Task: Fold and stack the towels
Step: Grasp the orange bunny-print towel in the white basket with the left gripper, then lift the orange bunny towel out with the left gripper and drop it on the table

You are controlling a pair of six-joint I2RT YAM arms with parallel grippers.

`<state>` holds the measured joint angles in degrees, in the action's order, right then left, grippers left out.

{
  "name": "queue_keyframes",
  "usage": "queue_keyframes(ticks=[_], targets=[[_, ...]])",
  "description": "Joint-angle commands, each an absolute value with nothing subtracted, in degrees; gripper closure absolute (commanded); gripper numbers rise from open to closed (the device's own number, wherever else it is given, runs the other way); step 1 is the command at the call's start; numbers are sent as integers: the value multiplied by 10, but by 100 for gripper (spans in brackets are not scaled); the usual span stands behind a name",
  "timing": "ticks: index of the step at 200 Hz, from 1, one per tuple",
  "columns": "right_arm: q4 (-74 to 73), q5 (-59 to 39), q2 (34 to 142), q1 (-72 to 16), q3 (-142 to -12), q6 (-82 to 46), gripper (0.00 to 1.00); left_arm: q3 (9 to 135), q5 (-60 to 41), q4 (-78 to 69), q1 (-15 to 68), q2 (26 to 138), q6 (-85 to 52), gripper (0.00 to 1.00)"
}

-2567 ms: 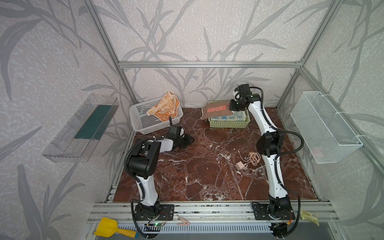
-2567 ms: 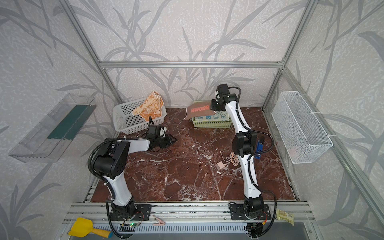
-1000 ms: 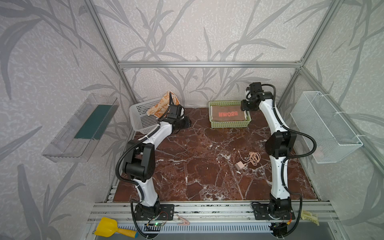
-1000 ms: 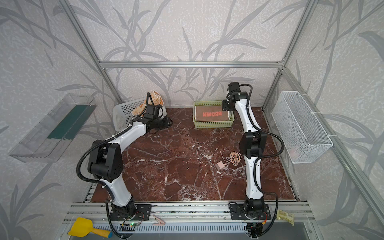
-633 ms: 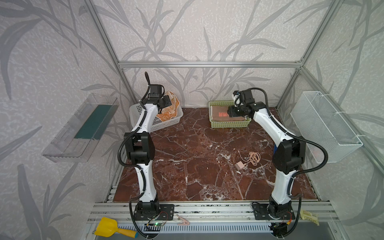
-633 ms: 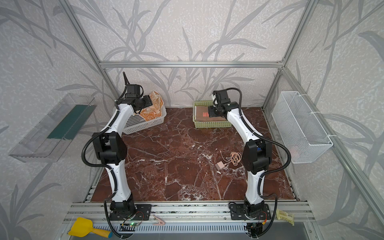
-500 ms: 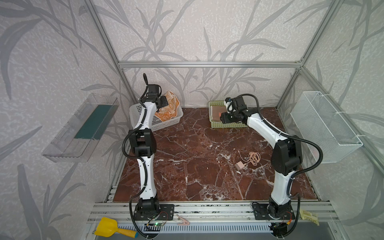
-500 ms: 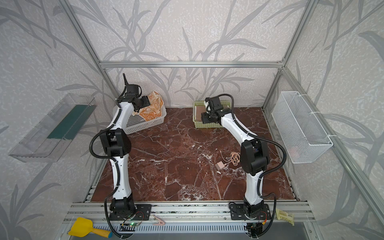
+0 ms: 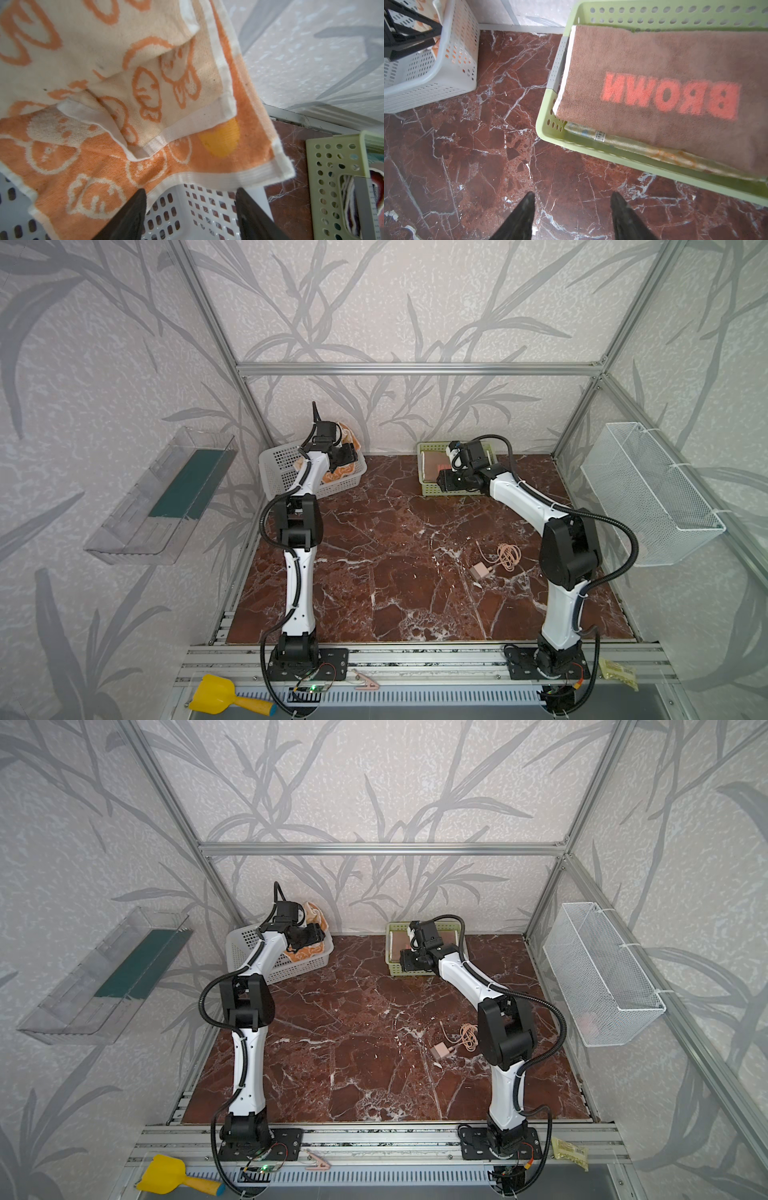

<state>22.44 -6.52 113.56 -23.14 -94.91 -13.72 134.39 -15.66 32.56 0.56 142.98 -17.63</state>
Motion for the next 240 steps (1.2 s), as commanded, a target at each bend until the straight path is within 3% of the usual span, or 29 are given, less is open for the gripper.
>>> queue_keyframes(ticks=[1, 172, 192, 226, 240], targets=[[212, -74, 1142, -237, -944, -147, 41, 1348, -162, 296, 17, 1398, -164, 31], [218, -67, 1130, -240, -925, -143, 42, 1471, -139, 297, 22, 1507, -199, 38], [219, -67, 1128, -240, -925, -143, 42, 1471, -134, 303, 22, 1507, -199, 50], [219, -62, 1123, -240, -922, -142, 43, 1469, -134, 305, 18, 1496, -199, 96], [221, -61, 1121, -239, -921, -141, 43, 1466, -137, 304, 17, 1491, -199, 100]])
